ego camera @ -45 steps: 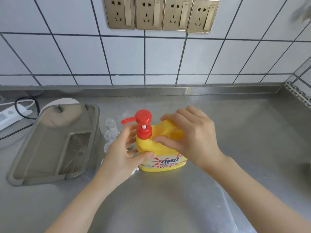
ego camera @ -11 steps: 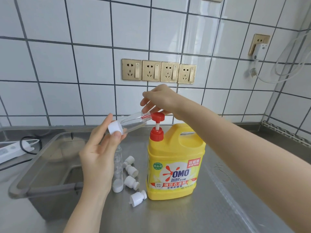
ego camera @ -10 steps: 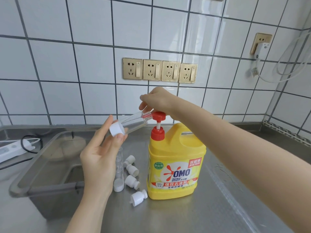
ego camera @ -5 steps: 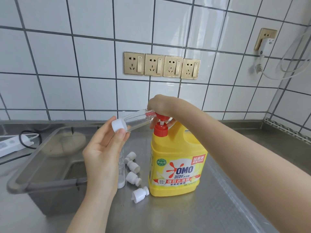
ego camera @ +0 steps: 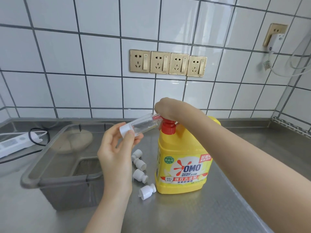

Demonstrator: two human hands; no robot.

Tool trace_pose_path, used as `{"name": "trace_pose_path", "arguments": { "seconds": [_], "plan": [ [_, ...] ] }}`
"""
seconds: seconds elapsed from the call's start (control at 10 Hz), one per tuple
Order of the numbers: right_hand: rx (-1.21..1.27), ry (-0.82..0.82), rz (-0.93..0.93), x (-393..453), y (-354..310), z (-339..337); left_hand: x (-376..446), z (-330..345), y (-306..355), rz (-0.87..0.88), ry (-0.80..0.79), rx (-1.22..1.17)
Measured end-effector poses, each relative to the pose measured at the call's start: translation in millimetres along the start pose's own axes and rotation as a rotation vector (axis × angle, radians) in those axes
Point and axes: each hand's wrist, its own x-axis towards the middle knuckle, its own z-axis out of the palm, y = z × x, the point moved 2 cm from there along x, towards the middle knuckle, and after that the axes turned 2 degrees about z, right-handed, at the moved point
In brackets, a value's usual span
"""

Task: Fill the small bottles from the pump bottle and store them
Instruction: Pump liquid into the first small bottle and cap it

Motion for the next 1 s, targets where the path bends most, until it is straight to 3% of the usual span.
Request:
{"name": "trace_pose_path", "arguments": {
  "seconds": [0.1, 0.3, 0.4, 0.8, 1.0],
  "plan": [
    [0.123, -0.015, -0.017, -3.2, 2.0, -11.6, 0.9, 0.8, 5.3, -0.019, -0.020, -0.065],
    [0.670, 0.058, 0.119, 4.3, 8.8, -28.2, 2.2, 4.3, 13.1, -0.041, -0.048, -0.154],
    [0.746, 0.038, 0.124, 6.8, 6.8, -30.0, 2.6, 4.9, 13.7, -0.043, -0.054, -0.152],
    [0.540, 0.083, 0.112, 17.6, 5.0, -9.6, 4.9, -1.4, 6.7, -0.010, -0.064, -0.038],
    [0.528, 0.026, 0.111, 25.8, 6.9, 6.3, 2.5, -2.4, 2.4, 0.046, -0.033, 0.038]
  ]
}}
